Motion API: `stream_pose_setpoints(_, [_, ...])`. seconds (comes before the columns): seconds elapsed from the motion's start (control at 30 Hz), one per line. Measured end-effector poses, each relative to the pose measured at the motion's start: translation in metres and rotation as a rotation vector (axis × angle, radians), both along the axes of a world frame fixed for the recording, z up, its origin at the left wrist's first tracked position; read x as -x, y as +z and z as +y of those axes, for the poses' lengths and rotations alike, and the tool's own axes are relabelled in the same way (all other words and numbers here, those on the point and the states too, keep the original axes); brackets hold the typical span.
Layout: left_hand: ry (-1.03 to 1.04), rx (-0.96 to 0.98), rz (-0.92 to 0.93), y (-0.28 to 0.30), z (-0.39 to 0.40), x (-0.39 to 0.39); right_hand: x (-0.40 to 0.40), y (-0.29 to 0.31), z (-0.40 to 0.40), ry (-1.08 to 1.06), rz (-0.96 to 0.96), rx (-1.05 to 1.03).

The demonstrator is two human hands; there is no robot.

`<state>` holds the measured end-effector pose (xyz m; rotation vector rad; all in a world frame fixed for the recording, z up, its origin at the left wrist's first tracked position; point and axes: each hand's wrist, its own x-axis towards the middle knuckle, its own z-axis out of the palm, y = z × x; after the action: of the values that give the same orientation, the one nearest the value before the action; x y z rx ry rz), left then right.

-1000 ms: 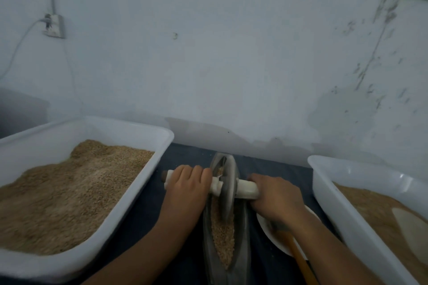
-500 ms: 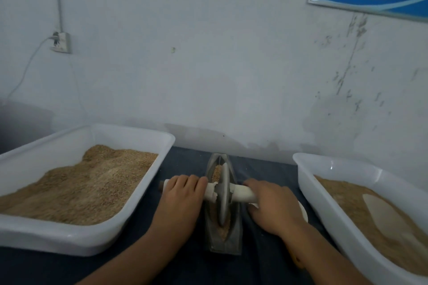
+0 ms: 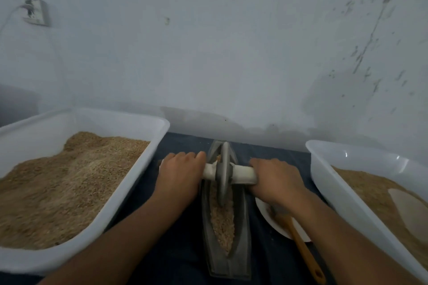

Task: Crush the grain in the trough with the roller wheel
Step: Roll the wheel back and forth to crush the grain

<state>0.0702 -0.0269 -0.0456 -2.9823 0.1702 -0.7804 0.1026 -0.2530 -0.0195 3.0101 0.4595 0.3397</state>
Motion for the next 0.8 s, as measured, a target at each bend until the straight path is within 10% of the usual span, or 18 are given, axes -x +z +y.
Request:
stream_pose_setpoints(0.33, [0.114, -0.008, 0.150, 0.015, -0.005, -0.039, -0.051, 0.022, 0.008, -0.011, 0.275, 0.105])
stream_pose_setpoints(0.8, [-0.022, -0.017, -0.112, -0.003, -0.009, 0.020, 0.025, -0.033, 0.002, -0.040, -0.349, -0.119])
